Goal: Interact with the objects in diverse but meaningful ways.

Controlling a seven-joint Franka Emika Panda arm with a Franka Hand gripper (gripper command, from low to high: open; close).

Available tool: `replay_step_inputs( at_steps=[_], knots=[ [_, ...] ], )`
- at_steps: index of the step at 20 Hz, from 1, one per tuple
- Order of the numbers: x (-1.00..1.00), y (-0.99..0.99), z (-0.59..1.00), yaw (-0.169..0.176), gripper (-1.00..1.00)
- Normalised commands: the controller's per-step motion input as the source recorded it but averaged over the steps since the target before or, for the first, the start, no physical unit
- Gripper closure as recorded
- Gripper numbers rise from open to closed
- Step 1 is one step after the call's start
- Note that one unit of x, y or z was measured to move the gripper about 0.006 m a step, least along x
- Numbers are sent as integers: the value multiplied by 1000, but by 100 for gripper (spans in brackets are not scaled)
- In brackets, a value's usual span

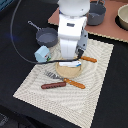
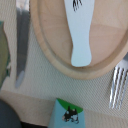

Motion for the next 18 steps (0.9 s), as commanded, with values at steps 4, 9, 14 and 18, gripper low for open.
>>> replay_step_inputs(
  at_steps=[4,9,14,18],
  knots=[
    [392,34,-306,38,-100],
    [323,0,-321,31,-100],
    [179,-66,-340,27,-100],
    [115,-91,-246,28,100]
  ],
)
